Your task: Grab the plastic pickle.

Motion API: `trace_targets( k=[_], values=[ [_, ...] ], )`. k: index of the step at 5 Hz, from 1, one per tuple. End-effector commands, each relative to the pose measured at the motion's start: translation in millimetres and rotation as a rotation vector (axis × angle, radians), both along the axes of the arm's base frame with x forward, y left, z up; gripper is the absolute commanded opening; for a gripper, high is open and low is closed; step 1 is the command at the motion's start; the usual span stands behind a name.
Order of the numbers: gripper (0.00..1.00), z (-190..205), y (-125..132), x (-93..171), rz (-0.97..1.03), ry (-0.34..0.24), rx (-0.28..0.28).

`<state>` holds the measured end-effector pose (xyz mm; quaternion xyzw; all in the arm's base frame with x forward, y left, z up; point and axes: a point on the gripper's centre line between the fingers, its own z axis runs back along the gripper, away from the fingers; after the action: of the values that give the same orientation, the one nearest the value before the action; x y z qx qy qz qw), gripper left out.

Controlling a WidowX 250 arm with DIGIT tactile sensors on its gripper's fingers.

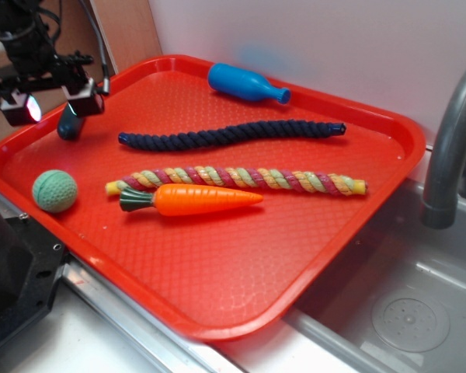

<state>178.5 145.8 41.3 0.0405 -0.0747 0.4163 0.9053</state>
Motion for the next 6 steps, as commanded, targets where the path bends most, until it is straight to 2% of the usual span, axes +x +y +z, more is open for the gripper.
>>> trace_targets(
  k=[1,2,3,4,5,6],
  values=[
    [1.00,-28,24,20,-0.089,0.075,0.059],
    [0.67,-28,18,21,-0.142,0.061,0.033],
    [0.00,15,2,8,-0.210,0.042,-0.009],
    [0.00,63,-30,-18,-0.326,-0.030,-0.035],
    [0.00,113,-59,-36,-0.445,-0.015,-0.034],
    [0.00,162,-81,-43,-0.642,-0.067,-0.048]
  ],
)
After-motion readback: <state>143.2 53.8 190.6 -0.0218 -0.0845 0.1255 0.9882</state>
